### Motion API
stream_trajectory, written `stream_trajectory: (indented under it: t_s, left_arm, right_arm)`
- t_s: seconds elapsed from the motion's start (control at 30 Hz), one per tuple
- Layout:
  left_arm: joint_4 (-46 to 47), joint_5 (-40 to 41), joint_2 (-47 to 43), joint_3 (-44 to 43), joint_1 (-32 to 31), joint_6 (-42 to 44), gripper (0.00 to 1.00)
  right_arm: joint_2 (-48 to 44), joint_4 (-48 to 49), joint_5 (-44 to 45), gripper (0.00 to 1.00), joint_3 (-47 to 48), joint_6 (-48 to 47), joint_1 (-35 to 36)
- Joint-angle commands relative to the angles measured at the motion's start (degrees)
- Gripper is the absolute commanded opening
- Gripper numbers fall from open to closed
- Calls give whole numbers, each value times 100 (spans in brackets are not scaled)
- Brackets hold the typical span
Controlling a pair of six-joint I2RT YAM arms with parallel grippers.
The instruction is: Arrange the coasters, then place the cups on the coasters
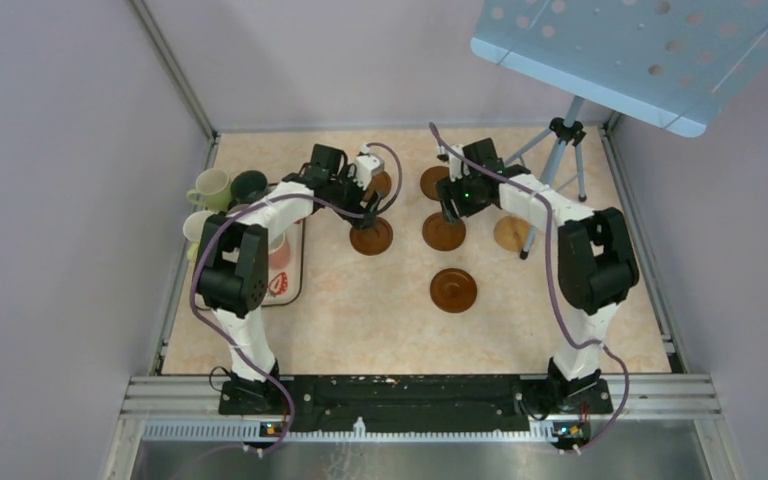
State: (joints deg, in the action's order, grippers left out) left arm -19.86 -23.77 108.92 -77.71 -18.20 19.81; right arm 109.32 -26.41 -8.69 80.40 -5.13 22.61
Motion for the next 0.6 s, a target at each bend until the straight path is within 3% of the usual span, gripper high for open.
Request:
stream_trajectory:
  t_s: [0.0, 0.4, 0.57]
  left_arm:
    - [-203, -690, -702, -3, -182, 328, 89]
    - [67, -977, -761, 493, -1744, 539, 90]
    - [304, -489, -582, 497, -2424, 695, 90]
  right_arm:
    - [-850, -221, -137, 62, 214, -293, -245]
    - [-1402, -424, 485, 59, -1091, -1122, -799]
    - [-1167, -282, 554, 59, -1231, -1115, -858]
